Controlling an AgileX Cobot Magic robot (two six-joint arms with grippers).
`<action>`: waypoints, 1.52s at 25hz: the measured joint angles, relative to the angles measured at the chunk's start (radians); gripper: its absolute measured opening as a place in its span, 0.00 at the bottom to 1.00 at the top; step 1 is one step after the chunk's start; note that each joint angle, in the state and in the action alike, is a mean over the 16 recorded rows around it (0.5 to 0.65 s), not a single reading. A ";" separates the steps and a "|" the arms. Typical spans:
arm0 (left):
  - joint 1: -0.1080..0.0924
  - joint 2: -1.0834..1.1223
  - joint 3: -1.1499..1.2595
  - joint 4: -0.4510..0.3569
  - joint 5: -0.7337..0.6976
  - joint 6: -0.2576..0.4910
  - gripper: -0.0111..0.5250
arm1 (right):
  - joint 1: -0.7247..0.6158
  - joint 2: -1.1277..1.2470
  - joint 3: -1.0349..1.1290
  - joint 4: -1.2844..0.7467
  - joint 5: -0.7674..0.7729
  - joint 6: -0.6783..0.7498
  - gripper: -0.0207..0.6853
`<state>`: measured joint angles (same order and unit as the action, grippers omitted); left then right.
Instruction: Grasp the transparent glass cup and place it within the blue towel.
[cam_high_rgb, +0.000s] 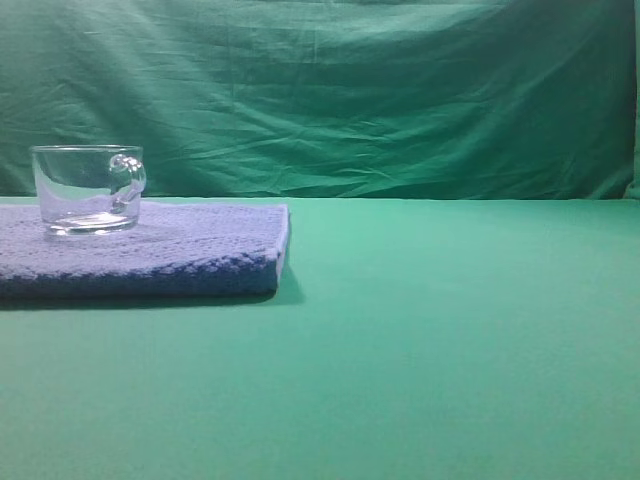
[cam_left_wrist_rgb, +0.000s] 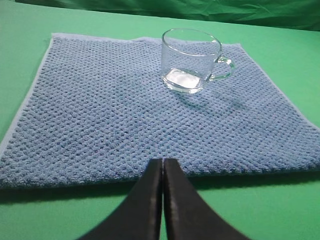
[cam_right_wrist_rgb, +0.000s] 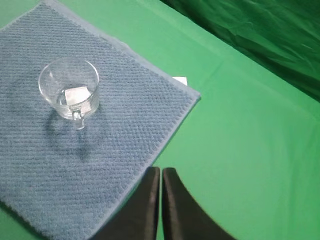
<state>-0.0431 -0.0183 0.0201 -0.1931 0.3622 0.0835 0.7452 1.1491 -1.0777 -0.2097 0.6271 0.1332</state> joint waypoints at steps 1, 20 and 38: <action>0.000 0.000 0.000 0.000 0.000 0.000 0.02 | 0.000 -0.040 0.045 0.002 -0.021 0.005 0.03; 0.000 0.000 0.000 0.000 0.000 0.000 0.02 | -0.007 -0.528 0.327 0.024 -0.028 0.054 0.03; 0.000 0.000 0.000 0.000 0.000 0.000 0.02 | -0.457 -0.850 0.488 -0.045 -0.158 0.067 0.03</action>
<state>-0.0431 -0.0183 0.0201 -0.1931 0.3622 0.0835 0.2880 0.2995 -0.5901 -0.2543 0.4689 0.2005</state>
